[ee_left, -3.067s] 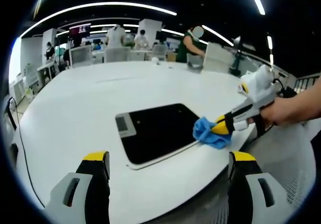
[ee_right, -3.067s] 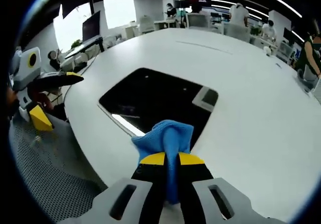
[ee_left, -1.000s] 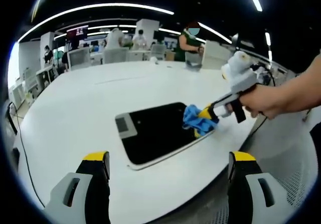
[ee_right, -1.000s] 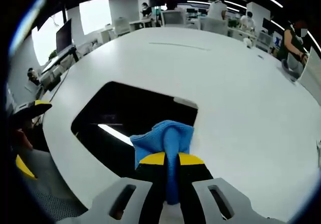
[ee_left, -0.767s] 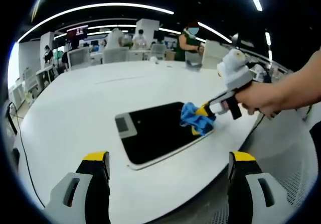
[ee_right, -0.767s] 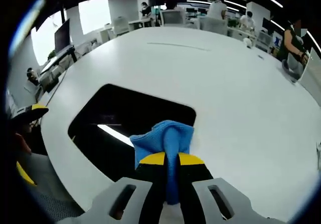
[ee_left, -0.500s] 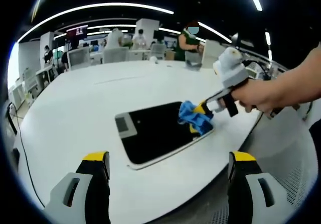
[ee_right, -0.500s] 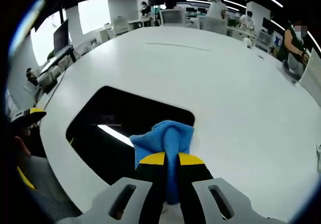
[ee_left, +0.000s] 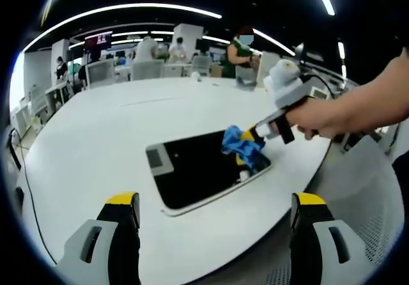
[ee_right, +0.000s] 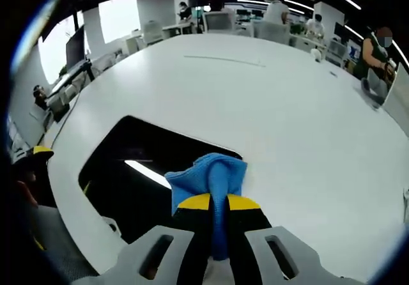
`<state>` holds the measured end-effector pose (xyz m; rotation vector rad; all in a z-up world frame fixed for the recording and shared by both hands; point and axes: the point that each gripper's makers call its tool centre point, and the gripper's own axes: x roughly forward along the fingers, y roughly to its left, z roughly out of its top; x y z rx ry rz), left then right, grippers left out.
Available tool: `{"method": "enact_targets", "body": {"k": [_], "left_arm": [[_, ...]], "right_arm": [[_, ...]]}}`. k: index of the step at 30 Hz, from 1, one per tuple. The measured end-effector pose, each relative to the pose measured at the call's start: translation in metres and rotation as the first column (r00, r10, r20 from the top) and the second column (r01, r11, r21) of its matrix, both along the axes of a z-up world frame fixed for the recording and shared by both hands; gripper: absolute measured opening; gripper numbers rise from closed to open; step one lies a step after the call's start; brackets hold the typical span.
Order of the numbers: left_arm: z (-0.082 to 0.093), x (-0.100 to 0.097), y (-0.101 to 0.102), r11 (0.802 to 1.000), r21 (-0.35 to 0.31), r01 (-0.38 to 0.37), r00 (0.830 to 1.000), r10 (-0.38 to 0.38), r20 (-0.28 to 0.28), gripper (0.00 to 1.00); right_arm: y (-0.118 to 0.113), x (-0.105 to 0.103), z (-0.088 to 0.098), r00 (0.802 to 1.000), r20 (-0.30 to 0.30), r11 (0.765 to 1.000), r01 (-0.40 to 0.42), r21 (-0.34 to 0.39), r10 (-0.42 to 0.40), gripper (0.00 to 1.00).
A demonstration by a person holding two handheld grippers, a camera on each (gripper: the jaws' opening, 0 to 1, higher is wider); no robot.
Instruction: Wipe the mirror surface with the cleaning cloth until all visible marks leave the cleaned area.
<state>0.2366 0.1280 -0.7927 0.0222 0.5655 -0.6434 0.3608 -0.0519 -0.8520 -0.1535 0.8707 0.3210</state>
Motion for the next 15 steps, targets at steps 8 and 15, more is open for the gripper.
{"method": "enact_targets", "body": {"k": [8,15], "left_arm": [[0.001,0.001,0.000,1.000,-0.010,-0.008,1.000,0.008,-0.001,0.99],[0.001,0.001,0.000,1.000,-0.010,-0.011,1.000,0.011,-0.001,0.99]], "right_arm": [[-0.001,0.013,-0.001,1.000,-0.005,1.000,0.001,0.011,-0.001,0.02],[-0.001,0.023,-0.001,1.000,-0.002,1.000,-0.004,0.015,0.004,0.02]]}}
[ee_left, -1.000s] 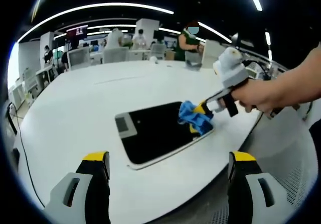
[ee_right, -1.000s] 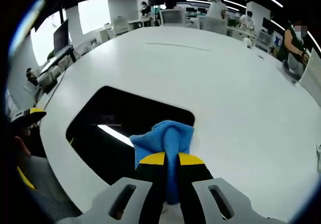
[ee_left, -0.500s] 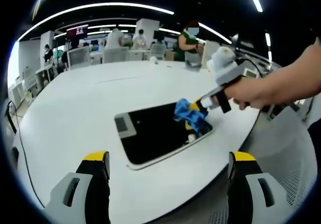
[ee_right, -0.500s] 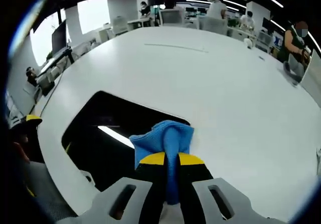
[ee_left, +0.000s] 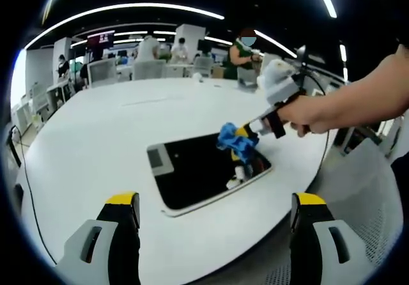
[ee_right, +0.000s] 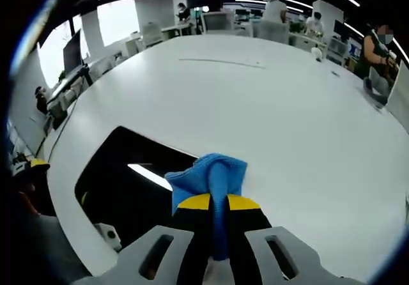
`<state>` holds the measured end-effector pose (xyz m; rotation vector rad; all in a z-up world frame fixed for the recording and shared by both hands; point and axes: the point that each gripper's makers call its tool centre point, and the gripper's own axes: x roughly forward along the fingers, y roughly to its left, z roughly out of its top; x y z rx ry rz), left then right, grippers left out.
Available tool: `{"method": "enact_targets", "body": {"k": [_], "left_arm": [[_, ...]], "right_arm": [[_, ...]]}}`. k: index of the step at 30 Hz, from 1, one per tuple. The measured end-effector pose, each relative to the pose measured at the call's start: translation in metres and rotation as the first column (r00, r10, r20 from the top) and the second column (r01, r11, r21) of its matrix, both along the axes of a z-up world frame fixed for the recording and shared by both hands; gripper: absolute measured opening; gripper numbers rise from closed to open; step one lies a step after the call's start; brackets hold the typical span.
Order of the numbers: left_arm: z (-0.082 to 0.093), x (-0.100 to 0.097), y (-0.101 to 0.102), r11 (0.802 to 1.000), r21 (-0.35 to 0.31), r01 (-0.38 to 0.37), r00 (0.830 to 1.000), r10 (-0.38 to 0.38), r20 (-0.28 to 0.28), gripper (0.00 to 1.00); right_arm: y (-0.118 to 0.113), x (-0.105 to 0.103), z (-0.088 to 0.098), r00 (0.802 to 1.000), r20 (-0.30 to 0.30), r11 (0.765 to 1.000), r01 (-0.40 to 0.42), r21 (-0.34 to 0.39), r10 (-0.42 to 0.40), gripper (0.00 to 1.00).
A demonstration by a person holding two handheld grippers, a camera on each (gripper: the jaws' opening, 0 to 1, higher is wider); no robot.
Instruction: Wipe the mirror surface with the cleaning cloth until all visible marks leave the cleaned area.
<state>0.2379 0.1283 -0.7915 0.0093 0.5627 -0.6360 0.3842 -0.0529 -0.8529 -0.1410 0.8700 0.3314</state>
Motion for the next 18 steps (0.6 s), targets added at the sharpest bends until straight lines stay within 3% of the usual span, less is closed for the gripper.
{"method": "enact_targets", "body": {"k": [18], "left_arm": [[-0.001,0.001,0.002,1.000,0.005,-0.014,1.000,0.014,-0.003,0.99]], "right_arm": [[0.000,0.021,0.000,1.000,-0.001,1.000,0.003,0.014,-0.003,0.02]]}}
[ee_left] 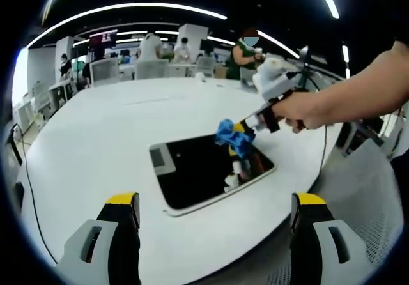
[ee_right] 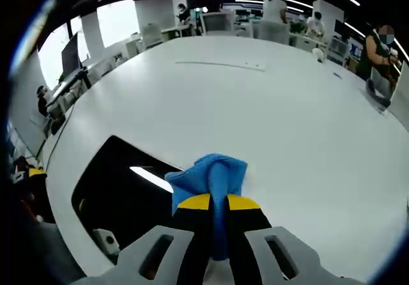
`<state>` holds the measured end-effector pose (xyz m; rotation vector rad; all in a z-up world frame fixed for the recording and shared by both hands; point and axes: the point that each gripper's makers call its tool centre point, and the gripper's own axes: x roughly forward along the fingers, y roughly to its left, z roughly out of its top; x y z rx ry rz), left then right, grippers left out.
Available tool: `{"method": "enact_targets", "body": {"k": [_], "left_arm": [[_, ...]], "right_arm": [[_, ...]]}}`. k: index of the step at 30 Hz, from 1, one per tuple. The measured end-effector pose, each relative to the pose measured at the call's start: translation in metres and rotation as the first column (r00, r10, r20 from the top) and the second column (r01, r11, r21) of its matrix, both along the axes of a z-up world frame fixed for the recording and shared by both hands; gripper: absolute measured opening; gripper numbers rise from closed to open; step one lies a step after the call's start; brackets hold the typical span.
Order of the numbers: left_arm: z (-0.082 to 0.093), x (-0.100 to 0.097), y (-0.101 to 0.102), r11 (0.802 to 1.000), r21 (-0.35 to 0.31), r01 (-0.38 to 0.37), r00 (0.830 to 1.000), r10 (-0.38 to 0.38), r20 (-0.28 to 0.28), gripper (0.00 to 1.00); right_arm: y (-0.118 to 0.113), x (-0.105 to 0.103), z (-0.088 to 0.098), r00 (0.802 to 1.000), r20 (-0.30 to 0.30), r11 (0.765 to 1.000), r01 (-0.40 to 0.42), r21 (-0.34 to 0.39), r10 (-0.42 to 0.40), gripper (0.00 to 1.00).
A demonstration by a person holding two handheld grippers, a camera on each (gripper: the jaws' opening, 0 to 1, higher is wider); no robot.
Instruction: Wipe the mirror surface with the cleaning cloth until all visible marks leave the cleaned area.
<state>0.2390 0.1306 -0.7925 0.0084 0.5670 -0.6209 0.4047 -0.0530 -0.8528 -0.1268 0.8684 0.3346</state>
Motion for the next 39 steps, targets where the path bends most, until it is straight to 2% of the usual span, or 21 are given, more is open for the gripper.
{"method": "enact_targets", "body": {"k": [13,18,28,36,39], "left_arm": [[-0.002,0.000,0.000,1.000,0.013,0.006,1.000,-0.006,-0.005,0.99],[-0.003,-0.001,-0.001,1.000,0.020,0.013,1.000,-0.013,-0.010,0.99],[-0.005,-0.001,-0.002,1.000,0.024,0.014,1.000,-0.014,-0.013,0.99],[-0.005,-0.002,-0.003,1.000,0.018,0.015,1.000,-0.015,-0.017,0.99],[-0.005,-0.002,-0.003,1.000,0.022,0.016,1.000,-0.016,-0.018,0.99]], "right_arm": [[0.000,0.009,0.000,1.000,0.005,1.000,0.012,0.018,-0.012,0.02],[-0.001,0.014,0.000,0.999,-0.003,0.998,0.041,0.042,-0.041,0.02],[0.000,0.011,0.003,1.000,0.001,1.000,0.009,0.030,-0.009,0.02],[0.003,0.016,0.032,0.999,0.035,0.997,-0.003,0.076,0.001,0.02],[0.000,0.017,0.046,0.999,0.047,0.993,0.007,0.115,-0.012,0.02]]}}
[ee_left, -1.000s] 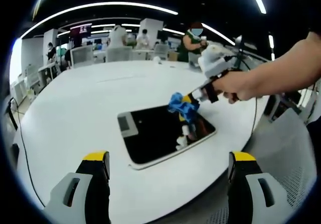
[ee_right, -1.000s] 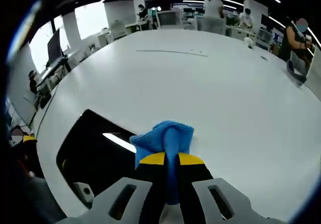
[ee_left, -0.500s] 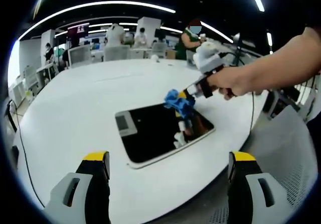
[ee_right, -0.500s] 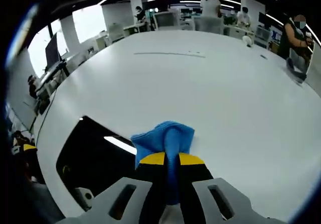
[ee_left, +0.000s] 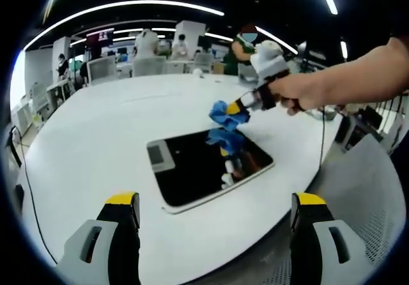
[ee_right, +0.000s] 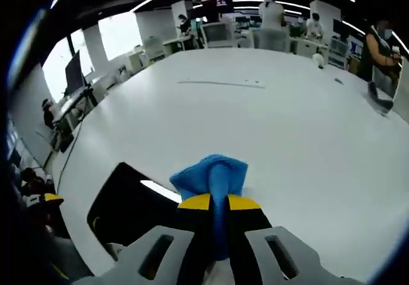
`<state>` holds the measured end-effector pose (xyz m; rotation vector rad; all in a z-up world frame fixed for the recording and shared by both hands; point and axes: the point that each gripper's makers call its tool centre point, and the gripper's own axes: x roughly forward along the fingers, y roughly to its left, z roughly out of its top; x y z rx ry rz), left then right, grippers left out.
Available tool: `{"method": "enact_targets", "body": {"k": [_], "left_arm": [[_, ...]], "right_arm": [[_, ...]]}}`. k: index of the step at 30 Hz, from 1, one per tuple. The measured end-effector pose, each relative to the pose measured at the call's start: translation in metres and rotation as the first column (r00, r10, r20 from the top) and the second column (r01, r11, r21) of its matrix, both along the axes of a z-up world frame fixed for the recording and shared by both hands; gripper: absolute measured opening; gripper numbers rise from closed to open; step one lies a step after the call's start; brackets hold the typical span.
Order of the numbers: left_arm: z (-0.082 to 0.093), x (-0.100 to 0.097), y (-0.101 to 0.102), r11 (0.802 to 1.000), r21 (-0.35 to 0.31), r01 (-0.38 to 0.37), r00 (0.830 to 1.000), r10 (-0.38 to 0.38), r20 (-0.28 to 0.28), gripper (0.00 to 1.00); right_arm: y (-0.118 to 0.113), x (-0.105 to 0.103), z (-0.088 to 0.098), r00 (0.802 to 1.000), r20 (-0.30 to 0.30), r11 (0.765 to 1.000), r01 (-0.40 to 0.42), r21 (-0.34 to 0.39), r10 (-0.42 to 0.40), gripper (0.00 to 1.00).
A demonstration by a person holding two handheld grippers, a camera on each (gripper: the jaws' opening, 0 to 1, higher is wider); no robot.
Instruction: Wipe the mirror surface with the cleaning cloth until all visible marks leave the cleaned area.
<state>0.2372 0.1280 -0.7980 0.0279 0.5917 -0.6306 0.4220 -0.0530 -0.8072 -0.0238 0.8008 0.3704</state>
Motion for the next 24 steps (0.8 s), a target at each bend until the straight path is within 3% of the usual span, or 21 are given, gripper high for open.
{"method": "enact_targets", "body": {"k": [9,24], "left_arm": [[-0.001,0.001,0.002,1.000,0.003,-0.012,1.000,0.012,-0.002,0.99],[0.000,0.003,0.004,0.999,0.013,-0.033,0.999,0.032,0.016,0.99]], "right_arm": [[-0.025,-0.002,0.022,1.000,0.014,1.000,0.011,0.024,-0.011,0.03],[-0.088,-0.025,0.016,0.997,-0.021,0.997,0.073,0.034,-0.072,0.03]]}}
